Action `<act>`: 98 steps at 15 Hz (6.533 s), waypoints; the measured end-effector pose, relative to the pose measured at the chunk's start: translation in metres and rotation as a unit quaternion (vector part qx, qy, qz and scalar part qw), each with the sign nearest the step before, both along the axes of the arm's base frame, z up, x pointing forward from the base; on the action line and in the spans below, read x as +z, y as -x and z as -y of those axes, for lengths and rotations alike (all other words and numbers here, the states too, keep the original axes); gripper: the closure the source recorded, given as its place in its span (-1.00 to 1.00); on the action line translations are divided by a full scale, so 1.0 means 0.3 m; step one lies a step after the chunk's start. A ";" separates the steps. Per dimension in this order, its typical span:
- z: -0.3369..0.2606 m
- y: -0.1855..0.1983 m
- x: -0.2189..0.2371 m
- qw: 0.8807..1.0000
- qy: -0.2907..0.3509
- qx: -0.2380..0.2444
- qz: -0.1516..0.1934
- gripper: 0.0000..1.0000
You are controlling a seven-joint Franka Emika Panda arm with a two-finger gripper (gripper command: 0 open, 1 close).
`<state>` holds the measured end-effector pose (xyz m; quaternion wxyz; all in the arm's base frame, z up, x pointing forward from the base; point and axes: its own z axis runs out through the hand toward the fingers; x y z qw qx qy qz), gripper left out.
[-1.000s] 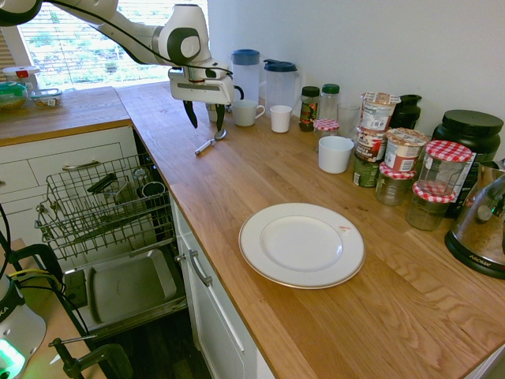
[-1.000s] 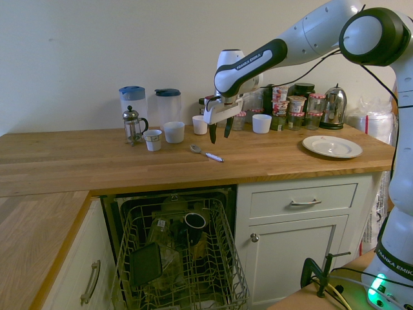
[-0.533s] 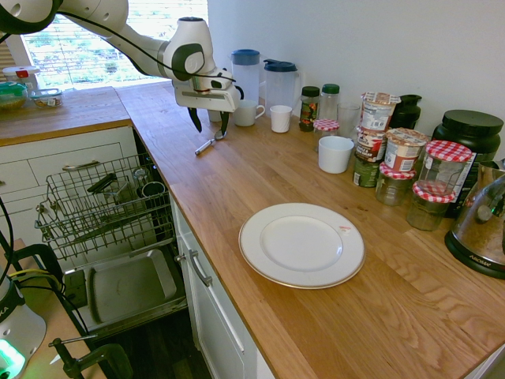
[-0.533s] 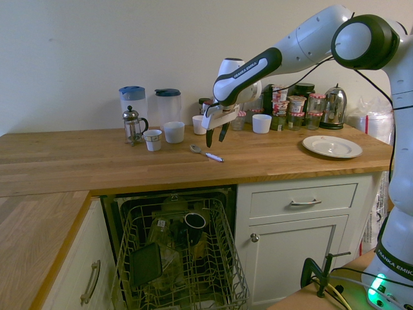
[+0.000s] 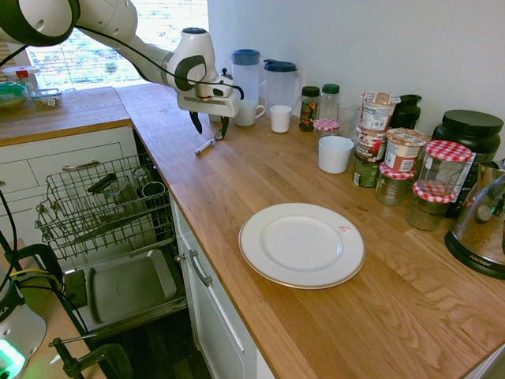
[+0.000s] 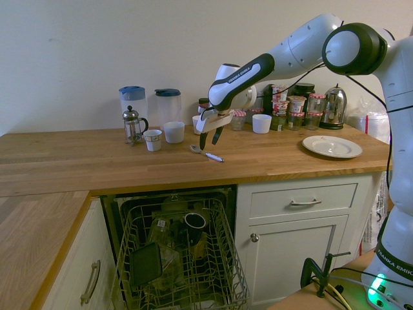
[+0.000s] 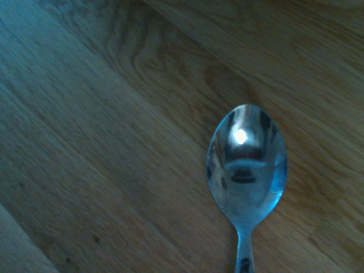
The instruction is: Put the spoon in the dishwasher
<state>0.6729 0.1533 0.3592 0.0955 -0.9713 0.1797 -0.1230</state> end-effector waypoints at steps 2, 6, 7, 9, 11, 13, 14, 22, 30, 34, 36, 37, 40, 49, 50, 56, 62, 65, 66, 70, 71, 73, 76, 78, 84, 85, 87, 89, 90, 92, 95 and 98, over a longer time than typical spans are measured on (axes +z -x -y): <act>0.000 -0.009 -0.021 1.000 -0.004 -0.003 -0.004 -1.00; 0.001 -0.015 -0.058 1.000 -0.009 -0.008 -0.013 -1.00; 0.001 -0.015 -0.061 1.000 -0.010 -0.009 -0.014 -1.00; -0.002 -0.014 -0.065 1.000 -0.010 -0.008 -0.014 -1.00; -0.008 -0.013 -0.076 1.000 -0.009 -0.007 -0.017 1.00; -0.008 -0.014 -0.081 1.000 -0.009 -0.007 -0.016 1.00; -0.007 -0.015 -0.081 1.000 -0.009 -0.008 -0.015 1.00; -0.001 -0.022 -0.087 1.000 -0.005 -0.012 -0.007 1.00; -0.026 -0.025 -0.097 0.999 -0.005 -0.033 0.003 1.00; -0.020 -0.030 -0.100 0.999 -0.007 -0.040 0.004 1.00; -0.024 -0.032 -0.098 0.999 -0.008 -0.043 0.002 1.00; -0.025 -0.034 -0.094 0.999 -0.009 -0.044 0.000 1.00; -0.016 -0.042 -0.090 0.998 -0.022 -0.066 -0.011 1.00; -0.029 0.015 0.143 0.987 -0.039 -0.152 -0.036 1.00; -0.063 0.046 0.187 0.987 -0.034 -0.153 -0.037 1.00; -0.336 0.275 0.280 0.984 -0.033 -0.161 -0.064 1.00; -0.361 0.325 0.215 0.978 -0.047 -0.192 -0.065 1.00; -0.369 0.415 0.142 0.972 -0.054 -0.221 -0.062 1.00; -0.381 0.473 0.122 0.970 -0.056 -0.228 -0.062 1.00; -0.450 0.719 0.013 0.966 -0.057 -0.243 -0.070 1.00; -0.478 0.773 -0.017 0.966 -0.060 -0.243 -0.072 1.00; -0.539 0.877 -0.070 0.965 -0.065 -0.242 -0.077 1.00; -0.597 0.989 -0.137 0.961 -0.083 -0.252 -0.083 1.00; -0.609 1.046 -0.191 0.957 -0.092 -0.262 -0.087 1.00; -0.614 1.147 -0.425 0.947 -0.102 -0.281 -0.115 1.00; -0.612 1.154 -0.468 0.946 -0.100 -0.283 -0.121 1.00; -0.600 1.161 -0.548 0.943 -0.097 -0.288 -0.132 1.00; -0.579 1.159 -0.613 0.941 -0.091 -0.296 -0.139 1.00; -0.574 1.156 -0.636 0.940 -0.087 -0.299 -0.141 1.00; -0.577 1.144 -0.668 0.938 -0.082 -0.302 -0.146 1.00; -0.589 1.121 -0.709 0.936 -0.080 -0.307 -0.152 1.00; -0.588 1.097 -0.735 0.934 -0.077 -0.313 -0.156 1.00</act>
